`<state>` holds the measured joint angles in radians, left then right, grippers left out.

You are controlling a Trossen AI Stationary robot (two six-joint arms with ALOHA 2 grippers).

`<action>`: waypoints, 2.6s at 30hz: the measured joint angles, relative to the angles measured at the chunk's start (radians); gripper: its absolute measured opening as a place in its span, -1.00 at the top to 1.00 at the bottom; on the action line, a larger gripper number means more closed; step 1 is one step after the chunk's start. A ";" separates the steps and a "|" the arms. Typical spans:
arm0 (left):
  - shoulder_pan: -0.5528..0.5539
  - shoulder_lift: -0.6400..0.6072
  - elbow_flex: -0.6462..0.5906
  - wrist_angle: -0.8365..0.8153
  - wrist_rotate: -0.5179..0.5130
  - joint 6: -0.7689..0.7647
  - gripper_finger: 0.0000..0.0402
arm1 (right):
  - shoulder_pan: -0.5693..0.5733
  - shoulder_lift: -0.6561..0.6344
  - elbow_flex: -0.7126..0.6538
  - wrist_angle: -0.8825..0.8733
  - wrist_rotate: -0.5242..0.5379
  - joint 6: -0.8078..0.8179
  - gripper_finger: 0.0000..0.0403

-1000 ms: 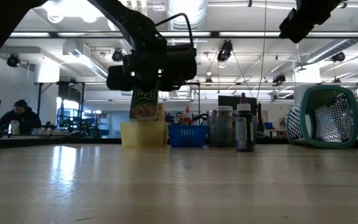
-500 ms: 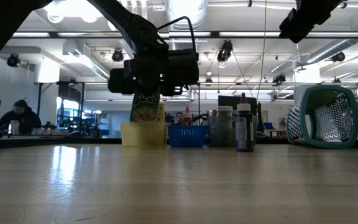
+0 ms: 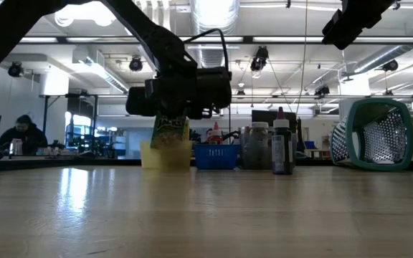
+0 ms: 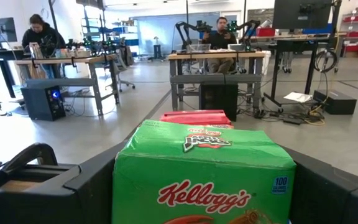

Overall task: Pick & Place Kitchen Items
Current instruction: Put the green cereal box into the yellow bin

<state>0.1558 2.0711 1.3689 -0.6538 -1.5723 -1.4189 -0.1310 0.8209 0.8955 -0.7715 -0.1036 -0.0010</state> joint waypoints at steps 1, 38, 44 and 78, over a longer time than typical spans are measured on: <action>0.000 0.002 0.000 0.002 0.000 0.000 -0.76 | 0.000 0.000 0.000 0.000 0.000 0.000 0.96; 0.003 0.021 -0.080 0.110 0.000 -0.031 -0.76 | 0.000 0.000 0.000 0.000 0.000 0.000 0.96; 0.002 0.022 -0.081 0.116 0.002 -0.028 -0.76 | 0.000 0.000 0.000 0.000 0.000 0.000 0.96; -0.006 0.022 -0.068 0.175 0.022 0.090 -0.99 | 0.000 0.000 0.000 0.000 0.000 0.000 0.96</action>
<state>0.1496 2.0930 1.3005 -0.4788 -1.5507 -1.3290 -0.1314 0.8211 0.8955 -0.7715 -0.1040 -0.0010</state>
